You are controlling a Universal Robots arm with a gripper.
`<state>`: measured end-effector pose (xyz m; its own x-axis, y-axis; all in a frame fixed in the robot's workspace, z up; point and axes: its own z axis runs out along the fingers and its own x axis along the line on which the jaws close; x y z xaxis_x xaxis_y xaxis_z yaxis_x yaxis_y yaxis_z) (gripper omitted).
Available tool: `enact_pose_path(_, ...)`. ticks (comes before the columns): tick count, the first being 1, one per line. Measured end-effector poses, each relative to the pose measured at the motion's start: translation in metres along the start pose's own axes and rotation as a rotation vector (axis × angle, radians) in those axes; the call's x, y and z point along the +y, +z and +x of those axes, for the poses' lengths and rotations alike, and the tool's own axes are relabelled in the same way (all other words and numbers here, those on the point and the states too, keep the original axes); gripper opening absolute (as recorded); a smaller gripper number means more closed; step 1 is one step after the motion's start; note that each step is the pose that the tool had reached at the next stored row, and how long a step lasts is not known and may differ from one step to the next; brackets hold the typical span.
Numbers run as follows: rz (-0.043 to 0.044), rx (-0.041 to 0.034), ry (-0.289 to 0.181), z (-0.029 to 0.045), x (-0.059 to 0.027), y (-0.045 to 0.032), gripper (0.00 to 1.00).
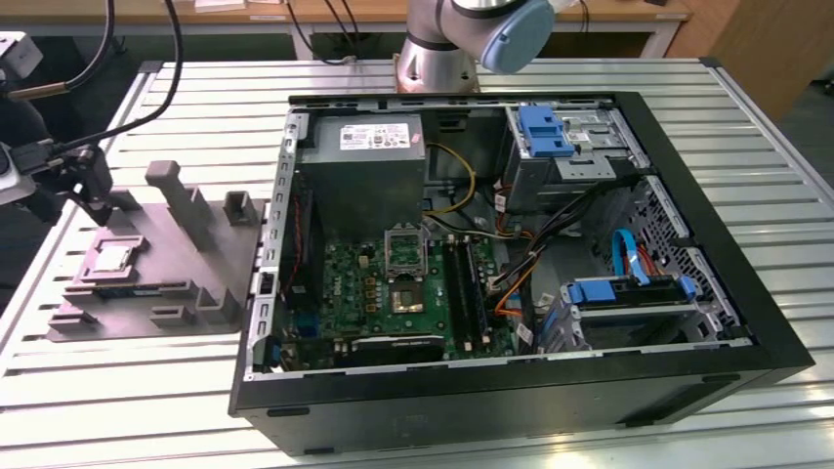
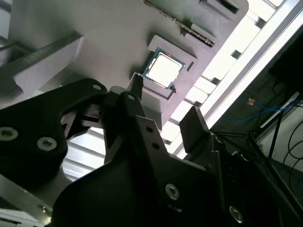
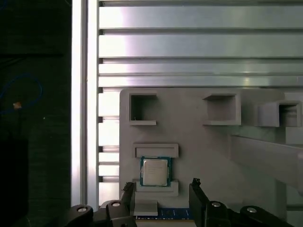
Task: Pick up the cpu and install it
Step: 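Pick up the cpu and move it towards the insertion slot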
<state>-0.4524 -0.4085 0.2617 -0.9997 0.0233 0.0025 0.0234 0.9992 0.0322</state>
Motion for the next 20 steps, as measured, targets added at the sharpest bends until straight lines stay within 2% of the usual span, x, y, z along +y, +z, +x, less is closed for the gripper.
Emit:
enact_pose_path(1,0.0017,-0.0062,0.0,0.0001,0.0,0.0006,0.56)
enact_pose_path(3,0.0023,-0.0177,-0.001,0.0,-0.0001,0.0024,0.56)
enact_pose_path(5,0.002,-0.0229,-0.001,0.0,-0.0002,0.0056,0.56)
enact_pose_path(12,0.0025,-0.0275,0.02,0.0011,-0.0005,0.0177,0.56)
enact_pose_path(14,0.0022,-0.0298,0.02,0.003,-0.0007,0.0196,0.56)
enact_pose_path(20,0.0022,-0.0303,0.02,0.008,-0.0009,0.0218,0.56)
